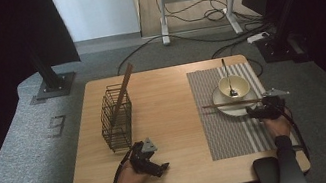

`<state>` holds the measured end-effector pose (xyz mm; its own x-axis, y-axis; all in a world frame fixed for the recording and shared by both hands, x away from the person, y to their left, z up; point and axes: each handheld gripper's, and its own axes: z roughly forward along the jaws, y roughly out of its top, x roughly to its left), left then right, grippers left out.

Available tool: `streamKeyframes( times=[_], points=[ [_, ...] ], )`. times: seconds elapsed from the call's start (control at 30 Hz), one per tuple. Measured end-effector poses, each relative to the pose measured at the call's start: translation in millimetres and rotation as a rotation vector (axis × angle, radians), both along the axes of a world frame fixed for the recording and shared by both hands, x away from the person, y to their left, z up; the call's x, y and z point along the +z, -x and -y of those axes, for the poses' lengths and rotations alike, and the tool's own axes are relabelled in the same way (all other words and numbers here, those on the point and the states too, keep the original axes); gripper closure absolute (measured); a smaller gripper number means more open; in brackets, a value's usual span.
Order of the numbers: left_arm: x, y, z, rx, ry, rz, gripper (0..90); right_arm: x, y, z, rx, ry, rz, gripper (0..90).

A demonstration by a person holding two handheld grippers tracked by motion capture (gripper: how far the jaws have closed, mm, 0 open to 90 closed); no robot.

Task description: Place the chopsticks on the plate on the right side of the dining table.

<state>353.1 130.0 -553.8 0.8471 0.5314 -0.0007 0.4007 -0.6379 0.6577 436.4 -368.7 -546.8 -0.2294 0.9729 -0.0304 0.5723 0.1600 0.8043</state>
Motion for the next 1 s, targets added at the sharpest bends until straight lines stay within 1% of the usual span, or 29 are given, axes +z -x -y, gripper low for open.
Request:
streamKeyframes(
  times=[0.2, 0.6, 0.67, 0.8, 0.9, 1.0],
  points=[
    [0.0, 0.0, 0.0, 0.000, 0.000, 0.000, 0.0, -0.1, -0.1, -0.5, 0.003, -0.004, -0.002, 0.0],
    [0.0, 0.0, 0.0, 0.000, 0.000, 0.000, 0.0, 0.0, -0.7, -1.6, 0.006, 0.003, -0.008, 0.0],
    [0.0, 0.0, 0.0, 0.000, 0.000, 0.000, 0.0, 2.2, 1.1, -0.8, -0.005, 0.007, 0.003, 0.0],
    [0.0, 0.0, 0.0, 0.000, 0.000, 0.000, 0.0, 8.6, 8.9, -2.0, -0.006, -0.012, 0.036, 0.0],
    [0.0, 0.0, 0.0, 0.000, 0.000, 0.000, 0.0, 10.1, 12.5, -5.8, 0.009, -0.022, 0.043, 0.0],
    [0.0, 0.0, 0.0, 0.000, 0.000, 0.000, 0.0, 9.6, 13.7, -11.5, 0.027, -0.024, 0.037, 0.2]
  ],
)
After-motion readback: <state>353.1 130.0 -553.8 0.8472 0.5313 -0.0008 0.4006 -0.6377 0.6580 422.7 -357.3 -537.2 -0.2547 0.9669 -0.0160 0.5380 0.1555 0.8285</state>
